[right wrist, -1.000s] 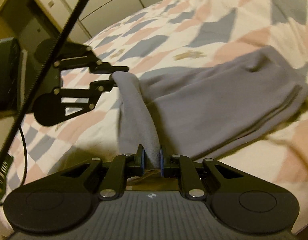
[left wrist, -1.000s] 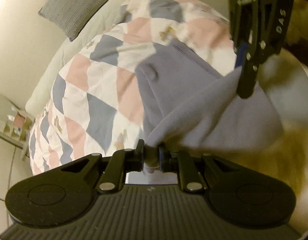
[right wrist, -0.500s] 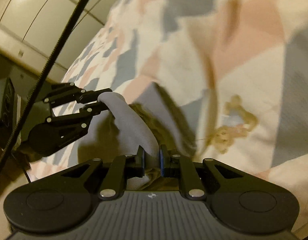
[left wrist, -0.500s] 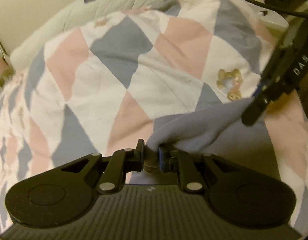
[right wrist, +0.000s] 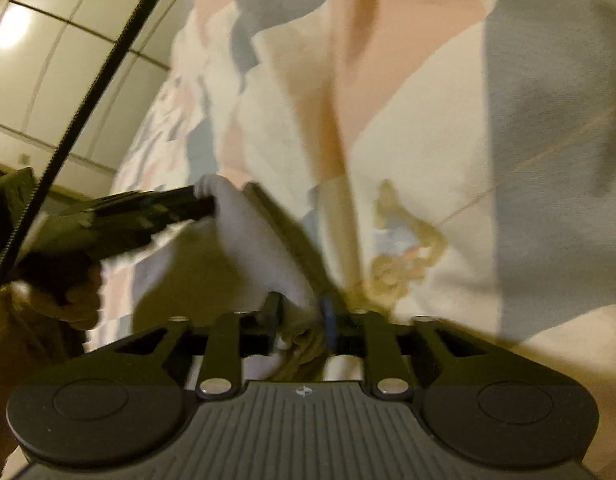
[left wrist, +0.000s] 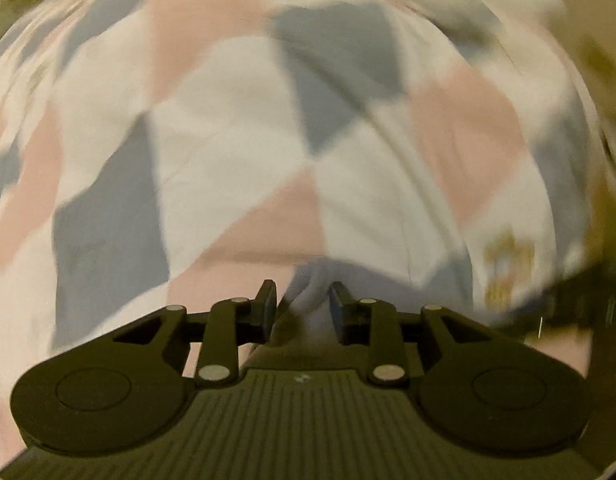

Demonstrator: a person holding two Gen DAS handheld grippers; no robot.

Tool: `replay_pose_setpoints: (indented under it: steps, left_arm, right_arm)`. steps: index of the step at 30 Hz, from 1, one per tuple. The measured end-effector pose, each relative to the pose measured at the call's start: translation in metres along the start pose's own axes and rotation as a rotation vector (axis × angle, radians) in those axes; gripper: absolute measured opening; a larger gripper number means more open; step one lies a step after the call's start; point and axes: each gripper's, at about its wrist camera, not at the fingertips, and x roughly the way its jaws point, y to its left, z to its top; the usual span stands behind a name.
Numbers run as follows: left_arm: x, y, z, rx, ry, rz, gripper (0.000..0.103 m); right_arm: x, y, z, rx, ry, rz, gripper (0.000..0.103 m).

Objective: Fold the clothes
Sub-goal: 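Lift the bundle edge with both grippers and fold it over the bundle, then open both grippers and press the folded bundle flat onto the quilt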

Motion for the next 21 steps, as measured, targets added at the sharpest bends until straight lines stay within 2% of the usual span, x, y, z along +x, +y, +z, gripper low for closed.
replay_pose_setpoints:
  steps: [1, 2, 5, 7, 10, 12, 14, 17, 21]
  left_arm:
    - [-0.005, 0.003, 0.000, -0.042, -0.019, -0.005, 0.015]
    - [-0.011, 0.001, -0.003, -0.040, -0.036, -0.010, 0.013]
    - [-0.025, -0.013, -0.019, 0.024, -0.047, -0.030, 0.009]
    - [-0.026, -0.020, -0.029, 0.061, -0.031, -0.038, 0.009]
    - [-0.015, -0.025, -0.038, 0.084, -0.006, -0.027, 0.009]
    - [-0.001, -0.024, -0.038, 0.085, -0.008, -0.014, 0.009]
    - [0.017, -0.022, -0.030, 0.064, -0.013, -0.013, 0.009]
    - [0.037, -0.023, -0.021, 0.064, -0.019, 0.005, 0.010]
    - [0.036, -0.023, -0.019, 0.019, -0.031, 0.032, 0.011]
  right_arm:
    - [-0.003, 0.001, -0.001, -0.006, -0.009, -0.013, 0.041]
    - [-0.006, 0.003, -0.002, -0.013, -0.017, -0.026, 0.041]
    - [-0.022, 0.018, -0.011, -0.081, -0.088, -0.063, 0.040]
    - [-0.029, 0.032, -0.018, -0.164, -0.140, -0.063, 0.034]
    - [-0.024, 0.045, -0.030, -0.261, -0.135, -0.005, 0.032]
    - [-0.011, 0.045, -0.035, -0.306, -0.104, -0.052, 0.032]
    - [0.004, 0.035, -0.034, -0.305, -0.095, -0.098, 0.030]
    - [0.015, 0.012, -0.028, -0.245, -0.092, -0.114, 0.030]
    - [0.011, -0.001, -0.019, -0.151, -0.063, -0.067, 0.031]
